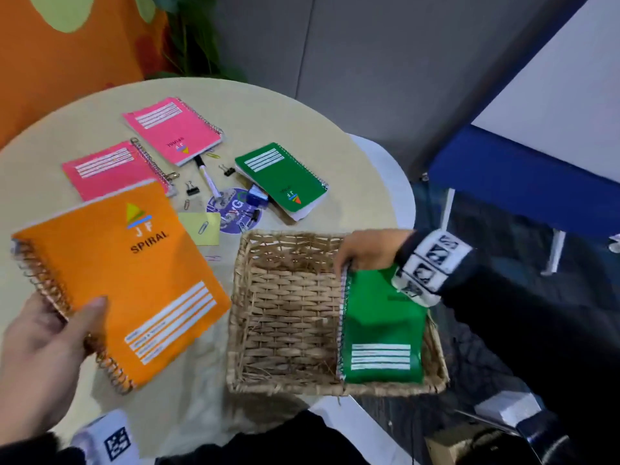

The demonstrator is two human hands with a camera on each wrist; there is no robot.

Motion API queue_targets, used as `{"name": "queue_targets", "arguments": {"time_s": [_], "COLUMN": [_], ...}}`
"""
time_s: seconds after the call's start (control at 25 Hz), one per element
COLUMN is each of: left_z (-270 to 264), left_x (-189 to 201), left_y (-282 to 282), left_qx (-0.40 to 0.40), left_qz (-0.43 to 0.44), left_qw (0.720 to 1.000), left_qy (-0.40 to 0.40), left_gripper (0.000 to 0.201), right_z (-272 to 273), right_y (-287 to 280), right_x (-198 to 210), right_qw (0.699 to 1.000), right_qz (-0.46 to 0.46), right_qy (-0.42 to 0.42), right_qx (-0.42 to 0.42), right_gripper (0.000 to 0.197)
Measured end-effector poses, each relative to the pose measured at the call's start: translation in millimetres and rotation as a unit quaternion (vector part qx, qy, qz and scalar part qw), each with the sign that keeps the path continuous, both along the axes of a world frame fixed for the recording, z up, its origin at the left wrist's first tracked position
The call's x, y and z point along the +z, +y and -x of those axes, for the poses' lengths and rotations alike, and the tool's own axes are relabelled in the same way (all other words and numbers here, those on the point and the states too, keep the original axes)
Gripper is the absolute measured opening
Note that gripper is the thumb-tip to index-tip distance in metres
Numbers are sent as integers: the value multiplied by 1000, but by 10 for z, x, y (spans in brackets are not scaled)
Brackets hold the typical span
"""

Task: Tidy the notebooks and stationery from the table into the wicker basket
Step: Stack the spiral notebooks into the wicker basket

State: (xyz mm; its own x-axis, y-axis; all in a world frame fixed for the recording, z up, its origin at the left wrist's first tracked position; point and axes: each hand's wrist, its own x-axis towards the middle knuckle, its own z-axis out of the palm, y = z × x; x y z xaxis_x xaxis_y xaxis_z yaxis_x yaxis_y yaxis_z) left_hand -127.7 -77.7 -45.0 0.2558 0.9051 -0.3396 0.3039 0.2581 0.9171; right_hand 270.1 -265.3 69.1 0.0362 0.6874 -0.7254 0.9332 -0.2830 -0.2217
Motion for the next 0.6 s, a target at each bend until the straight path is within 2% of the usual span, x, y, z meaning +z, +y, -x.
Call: {"name": "queue_targets", "arguments": {"time_s": [0.08,0.16,0.2,0.28,0.36,0.4,0.44,0.48,0.52,0.6], "left_z": [-157,-283,-316,-425,-527,-574,-661,-769,-876,-1117], "left_x": [478,664,793,968,1141,1230,1328,1421,1513,1591], "left_y": [-305,-458,-547,-637,-717,-745,-781,-833,-887,-1007], "left_qx": [-24,-19,-34,-74,-101,-113,-133,-163,-193,-273], "left_qz": [27,-13,-44,-77,-135,-151,-173,-187,-189,-147], "left_qw": [999,999,998,993,986,982,975,967,960,944], "left_qy": [-28,-39,-43,-51,-22,-25,-36,-52,-72,-110], "left_gripper": [40,15,9,26,31,31,28,26,26,32], "right_z": [-54,-91,-101,-118,-99,-86,-58,-10,76,322], "right_y": [86,122,126,103,55,15,-36,-107,-186,-404], "right_x": [-422,-697,-797,-937,-932,-863,-721,-526,-285,162], "right_qw": [999,998,998,999,999,998,998,989,961,866], "right_qz": [32,43,40,27,-4,-26,-51,-86,-128,-206], "right_qy": [-1,1,6,-3,-47,-52,-16,66,177,368], "right_qx": [25,45,46,37,28,12,-34,-102,-171,-269], "right_gripper": [34,34,35,37,39,48,64,79,86,75]}}
